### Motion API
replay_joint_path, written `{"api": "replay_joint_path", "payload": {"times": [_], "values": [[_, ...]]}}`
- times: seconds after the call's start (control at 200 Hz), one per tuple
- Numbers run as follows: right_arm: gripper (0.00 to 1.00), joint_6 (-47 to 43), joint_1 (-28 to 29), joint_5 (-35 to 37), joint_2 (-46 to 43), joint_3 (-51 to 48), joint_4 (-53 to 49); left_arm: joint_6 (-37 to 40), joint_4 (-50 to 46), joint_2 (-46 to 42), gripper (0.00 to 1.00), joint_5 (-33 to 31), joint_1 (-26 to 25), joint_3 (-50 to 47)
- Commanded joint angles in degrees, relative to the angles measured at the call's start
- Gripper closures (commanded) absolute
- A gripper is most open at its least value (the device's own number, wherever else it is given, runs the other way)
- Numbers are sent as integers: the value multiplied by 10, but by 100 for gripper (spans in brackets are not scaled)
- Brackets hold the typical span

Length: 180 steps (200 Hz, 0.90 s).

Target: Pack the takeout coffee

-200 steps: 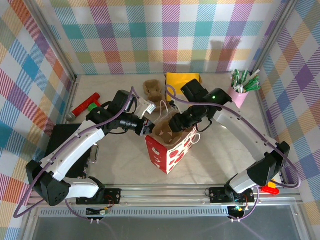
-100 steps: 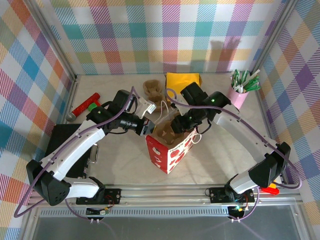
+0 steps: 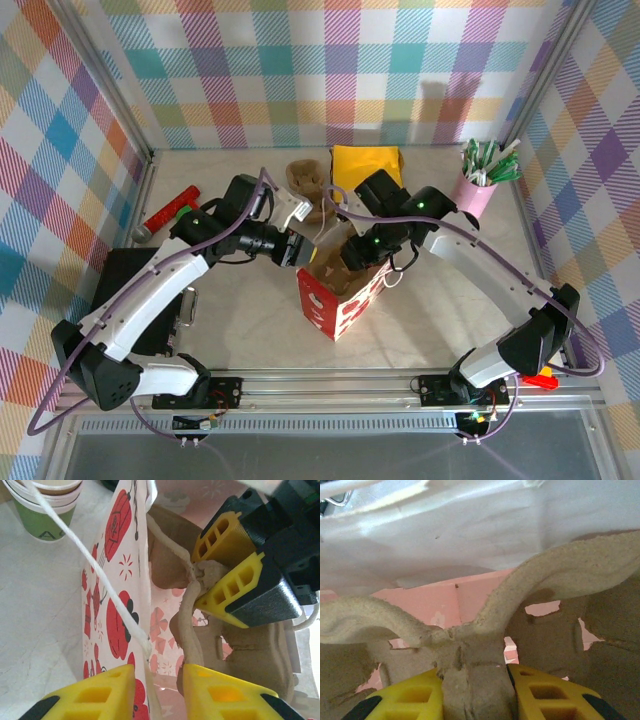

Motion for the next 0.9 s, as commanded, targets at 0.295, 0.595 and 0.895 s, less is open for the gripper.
{"api": "replay_joint_path", "payload": {"times": [0.295, 0.595, 0.895], "values": [[70, -41, 24, 35, 7, 18, -6, 1, 1, -23, 63, -42, -7, 1], [70, -60, 45, 68, 40, 34, -17, 15, 0, -11, 63, -31, -10, -16], [69, -79, 52, 74, 52, 27, -14, 17, 8, -5, 71, -30, -10, -27]]}}
